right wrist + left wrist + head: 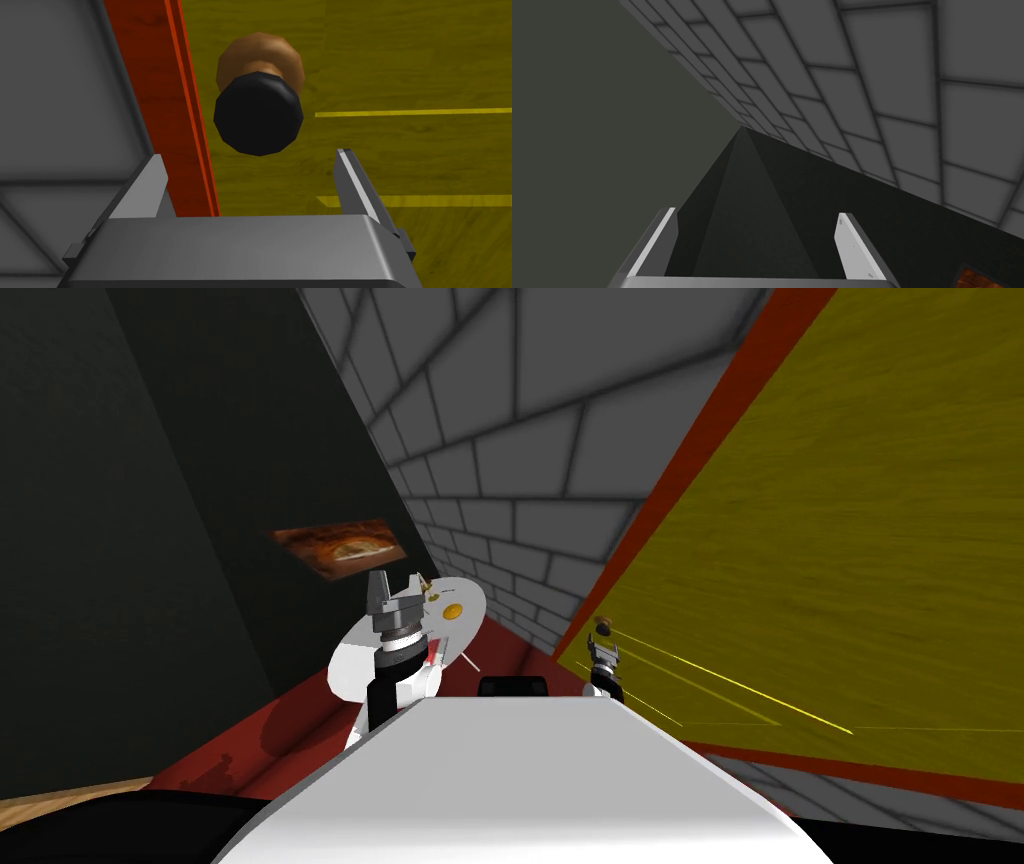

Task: Pull the door open

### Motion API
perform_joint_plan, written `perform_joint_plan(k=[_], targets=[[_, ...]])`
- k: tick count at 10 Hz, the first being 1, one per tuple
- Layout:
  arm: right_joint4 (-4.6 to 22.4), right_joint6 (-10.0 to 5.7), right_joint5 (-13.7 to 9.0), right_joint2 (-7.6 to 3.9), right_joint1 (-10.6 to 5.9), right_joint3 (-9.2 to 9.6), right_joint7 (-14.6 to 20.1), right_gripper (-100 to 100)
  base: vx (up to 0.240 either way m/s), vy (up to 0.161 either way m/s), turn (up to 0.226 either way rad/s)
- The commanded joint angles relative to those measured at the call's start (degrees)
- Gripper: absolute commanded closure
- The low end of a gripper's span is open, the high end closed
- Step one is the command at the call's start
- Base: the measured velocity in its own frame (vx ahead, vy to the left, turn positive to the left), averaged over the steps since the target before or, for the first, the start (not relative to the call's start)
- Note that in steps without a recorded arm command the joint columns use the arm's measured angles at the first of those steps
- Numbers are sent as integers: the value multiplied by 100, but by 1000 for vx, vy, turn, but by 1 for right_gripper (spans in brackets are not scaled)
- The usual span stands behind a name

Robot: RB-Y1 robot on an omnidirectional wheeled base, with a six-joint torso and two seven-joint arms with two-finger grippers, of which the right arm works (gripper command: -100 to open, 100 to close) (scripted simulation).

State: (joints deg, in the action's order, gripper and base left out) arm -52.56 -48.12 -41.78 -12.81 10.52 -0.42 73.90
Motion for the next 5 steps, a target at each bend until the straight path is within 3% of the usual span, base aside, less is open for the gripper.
perform_joint_plan(k=[1, 5], targets=[[95, -34, -12, -139, 26, -1, 182, -100, 83, 8, 29], [286, -87, -50, -488, 105, -12, 592, -100, 114, -6, 27]])
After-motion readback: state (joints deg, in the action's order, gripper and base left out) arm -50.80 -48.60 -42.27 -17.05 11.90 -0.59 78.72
